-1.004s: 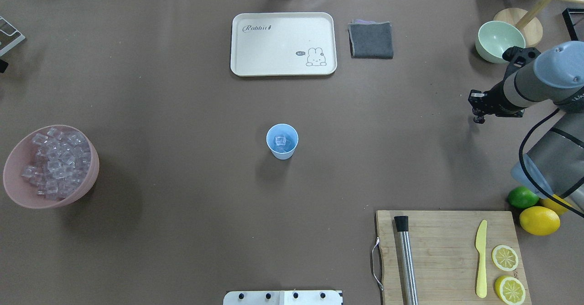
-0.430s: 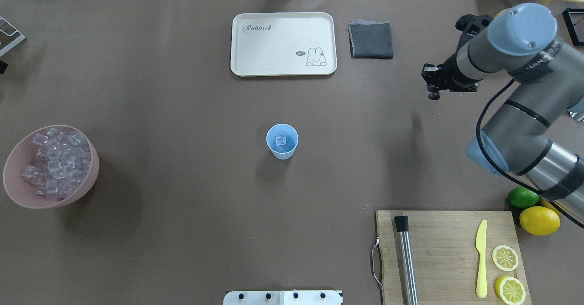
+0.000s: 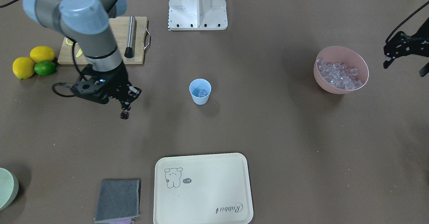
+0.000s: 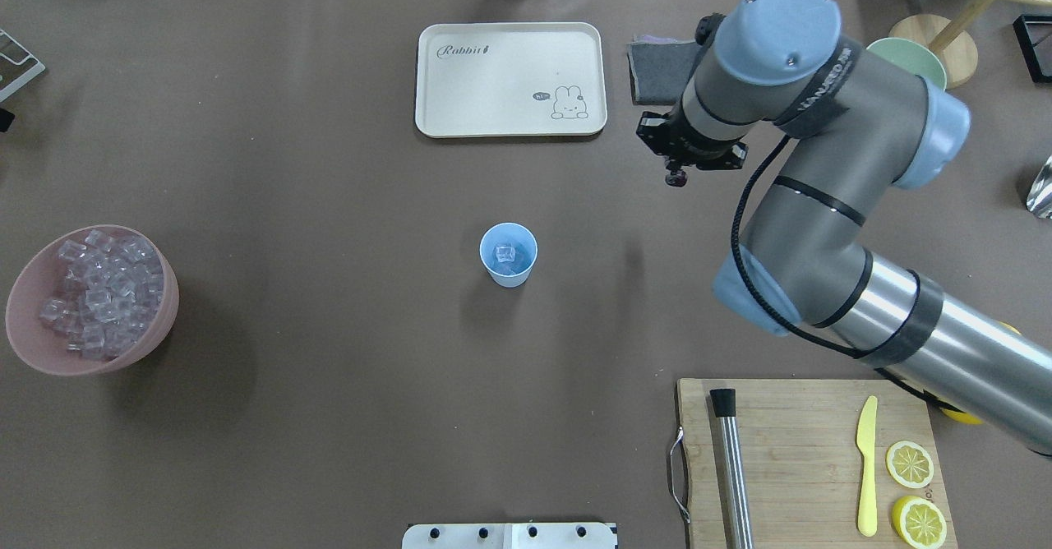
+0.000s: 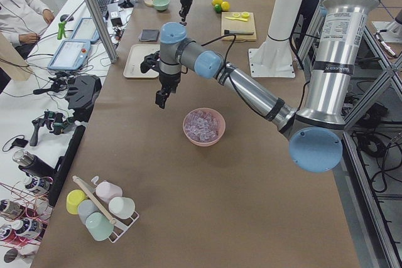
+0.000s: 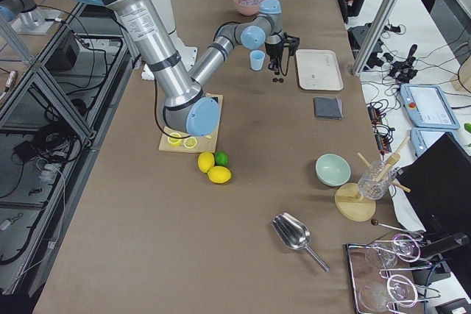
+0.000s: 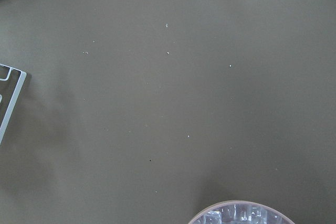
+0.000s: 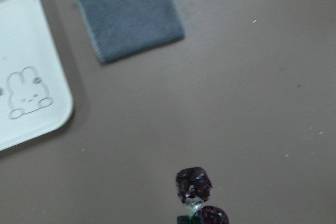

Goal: Put ice and cherries in cup
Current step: 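Lift the cherries with the right gripper and carry them toward the cup, then lower the cherries over the cup and open the right gripper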

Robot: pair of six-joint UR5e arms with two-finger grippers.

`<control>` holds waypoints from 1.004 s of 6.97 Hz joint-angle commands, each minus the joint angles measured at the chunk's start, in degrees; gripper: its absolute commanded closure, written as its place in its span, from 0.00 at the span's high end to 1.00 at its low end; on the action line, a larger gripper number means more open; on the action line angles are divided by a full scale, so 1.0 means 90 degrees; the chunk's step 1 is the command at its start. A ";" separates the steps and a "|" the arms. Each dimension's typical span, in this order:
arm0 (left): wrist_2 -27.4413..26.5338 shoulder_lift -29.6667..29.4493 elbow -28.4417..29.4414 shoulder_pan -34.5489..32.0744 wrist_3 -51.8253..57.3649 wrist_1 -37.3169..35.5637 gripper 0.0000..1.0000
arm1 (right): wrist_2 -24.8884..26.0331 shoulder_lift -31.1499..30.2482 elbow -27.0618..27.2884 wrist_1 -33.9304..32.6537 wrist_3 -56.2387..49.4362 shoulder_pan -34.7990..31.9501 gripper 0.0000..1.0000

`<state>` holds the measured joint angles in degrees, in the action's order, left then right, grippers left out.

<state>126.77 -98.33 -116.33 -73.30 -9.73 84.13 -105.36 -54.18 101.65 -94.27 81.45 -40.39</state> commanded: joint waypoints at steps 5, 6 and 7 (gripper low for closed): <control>0.0006 -0.0012 -0.0072 -0.0059 0.0007 0.0037 0.99 | 0.0916 0.1457 -0.0862 -0.0063 0.0891 0.1500 0.00; 0.0006 -0.0002 -0.0063 -0.0059 0.0007 0.0066 0.99 | 0.0916 0.1507 -0.0923 -0.0063 0.0891 0.1529 0.00; -0.0003 -0.0002 -0.0063 -0.0059 0.0007 0.0066 0.99 | 0.0906 0.1498 -0.0933 0.0005 0.0891 0.1529 0.62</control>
<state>126.81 -98.39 -116.93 -73.82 -9.67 84.62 -97.22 -41.03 93.88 -94.69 89.42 -26.84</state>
